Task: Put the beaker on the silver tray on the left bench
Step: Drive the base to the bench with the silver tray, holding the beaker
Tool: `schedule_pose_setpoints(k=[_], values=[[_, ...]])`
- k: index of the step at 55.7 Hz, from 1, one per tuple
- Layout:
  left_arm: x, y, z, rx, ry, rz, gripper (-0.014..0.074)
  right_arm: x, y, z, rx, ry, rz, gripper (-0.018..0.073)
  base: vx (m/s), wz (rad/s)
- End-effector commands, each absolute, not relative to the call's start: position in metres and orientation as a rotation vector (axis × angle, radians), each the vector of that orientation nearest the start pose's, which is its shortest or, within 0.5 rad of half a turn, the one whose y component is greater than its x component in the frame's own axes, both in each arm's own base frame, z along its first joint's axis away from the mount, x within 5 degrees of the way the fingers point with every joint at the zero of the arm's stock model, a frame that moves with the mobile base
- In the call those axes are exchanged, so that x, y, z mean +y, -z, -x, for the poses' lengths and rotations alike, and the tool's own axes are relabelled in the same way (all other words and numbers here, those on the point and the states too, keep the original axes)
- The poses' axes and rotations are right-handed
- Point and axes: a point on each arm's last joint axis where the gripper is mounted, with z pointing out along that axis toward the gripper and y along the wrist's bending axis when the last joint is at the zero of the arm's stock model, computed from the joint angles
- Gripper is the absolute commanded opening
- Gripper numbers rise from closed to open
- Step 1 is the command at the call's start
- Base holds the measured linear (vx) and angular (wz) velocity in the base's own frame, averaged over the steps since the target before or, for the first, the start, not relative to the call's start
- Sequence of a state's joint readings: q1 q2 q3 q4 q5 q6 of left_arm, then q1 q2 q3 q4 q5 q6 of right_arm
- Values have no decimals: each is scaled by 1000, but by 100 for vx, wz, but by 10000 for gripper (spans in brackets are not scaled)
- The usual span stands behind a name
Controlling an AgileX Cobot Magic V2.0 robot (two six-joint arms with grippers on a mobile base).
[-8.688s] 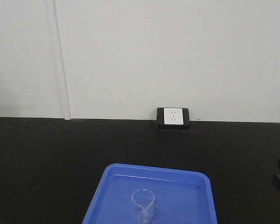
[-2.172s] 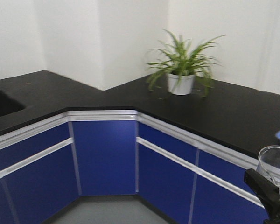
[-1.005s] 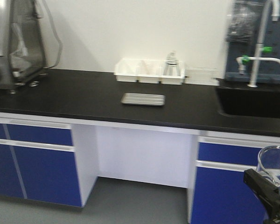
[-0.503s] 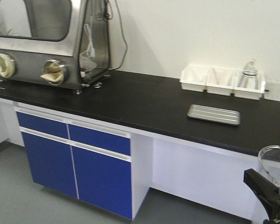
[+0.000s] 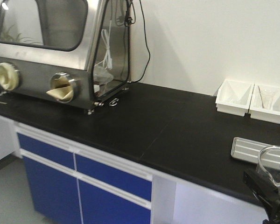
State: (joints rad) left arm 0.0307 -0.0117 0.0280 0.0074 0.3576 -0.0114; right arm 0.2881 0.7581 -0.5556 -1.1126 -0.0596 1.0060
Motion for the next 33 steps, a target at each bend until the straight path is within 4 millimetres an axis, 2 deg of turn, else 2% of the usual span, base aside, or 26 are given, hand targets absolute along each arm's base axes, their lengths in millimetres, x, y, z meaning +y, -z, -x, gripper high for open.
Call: schedule_pose_setpoints(k=[1,15,33], values=[[1,-171,-54,1791,-6,38,1,53,-343,-153,1564,-203,378,-6,52,-19],[1,-171,-54,1791,-6,38,1,53,-343,-153,1563,-204,379,-6,49,-36],[1,-171,-54,1791,-6,38,1,53,-343,-153,1563,-204,379,-6,38,-70]])
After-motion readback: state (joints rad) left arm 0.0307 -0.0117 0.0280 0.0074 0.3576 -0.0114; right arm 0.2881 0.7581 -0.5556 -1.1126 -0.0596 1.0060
